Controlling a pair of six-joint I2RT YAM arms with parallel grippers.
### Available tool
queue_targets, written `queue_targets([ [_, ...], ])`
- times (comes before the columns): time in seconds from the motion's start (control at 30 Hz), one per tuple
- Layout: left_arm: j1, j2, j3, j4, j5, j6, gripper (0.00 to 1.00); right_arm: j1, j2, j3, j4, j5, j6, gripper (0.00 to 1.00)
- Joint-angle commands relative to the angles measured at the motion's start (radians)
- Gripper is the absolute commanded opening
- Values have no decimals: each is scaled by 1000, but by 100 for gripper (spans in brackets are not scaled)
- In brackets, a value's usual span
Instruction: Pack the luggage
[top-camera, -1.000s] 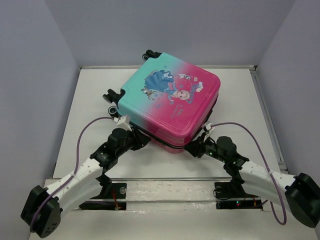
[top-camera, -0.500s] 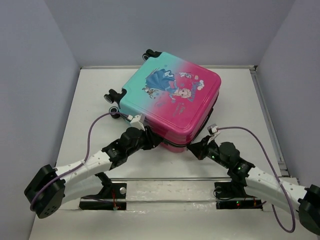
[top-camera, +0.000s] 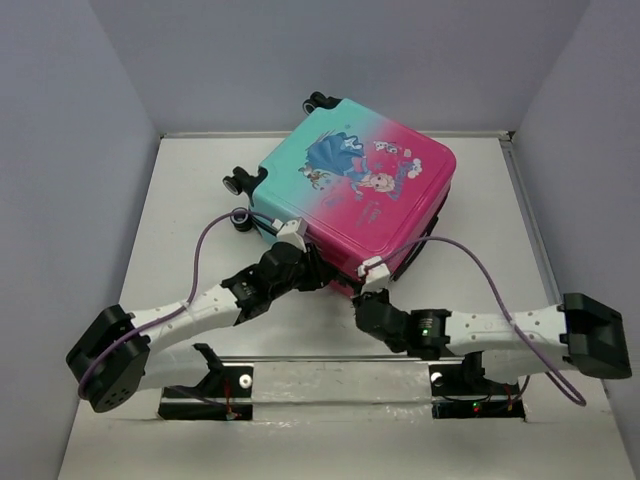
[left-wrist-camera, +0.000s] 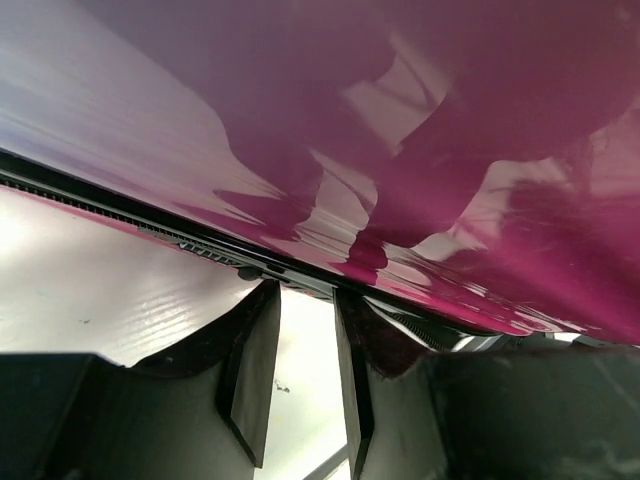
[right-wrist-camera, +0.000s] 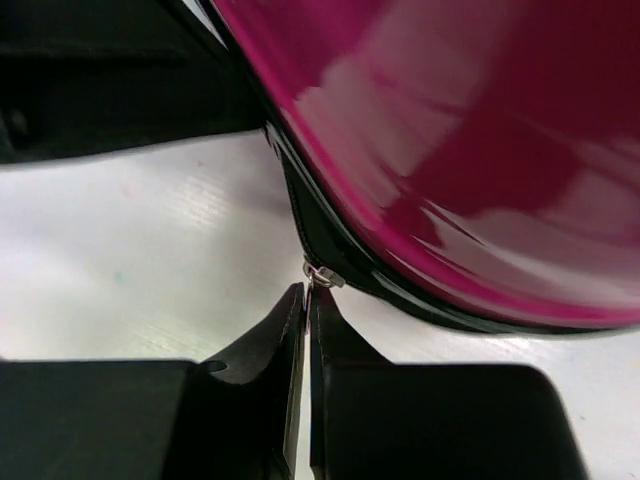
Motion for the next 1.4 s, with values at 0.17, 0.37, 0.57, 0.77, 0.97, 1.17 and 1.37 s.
queue_targets([
  [0.17, 25, -6, 125, 75, -35, 60, 54, 64, 328, 340, 77, 241, 120, 7],
  [0.37, 272, -148, 180, -203, 92, 192, 94, -19, 300, 249, 268, 126, 105, 7],
  [0.57, 705, -201, 297, -308, 396, 248, 99, -37, 287, 221, 274, 69, 100, 7],
  [0.77, 853, -31, 387, -219, 436, 166, 99, -47, 277, 207, 272, 39, 96, 7],
  [0.97, 853, 163, 524, -159, 444, 117, 99, -47, 263, 192, 269, 19, 82, 7],
  [1.17, 853, 304, 605, -117, 458, 70, 98, -47, 269, 192, 269, -3, 77, 7],
  [1.37, 853, 397, 633, -33, 462, -5, 93, -47, 277, 189, 269, -15, 88, 7],
])
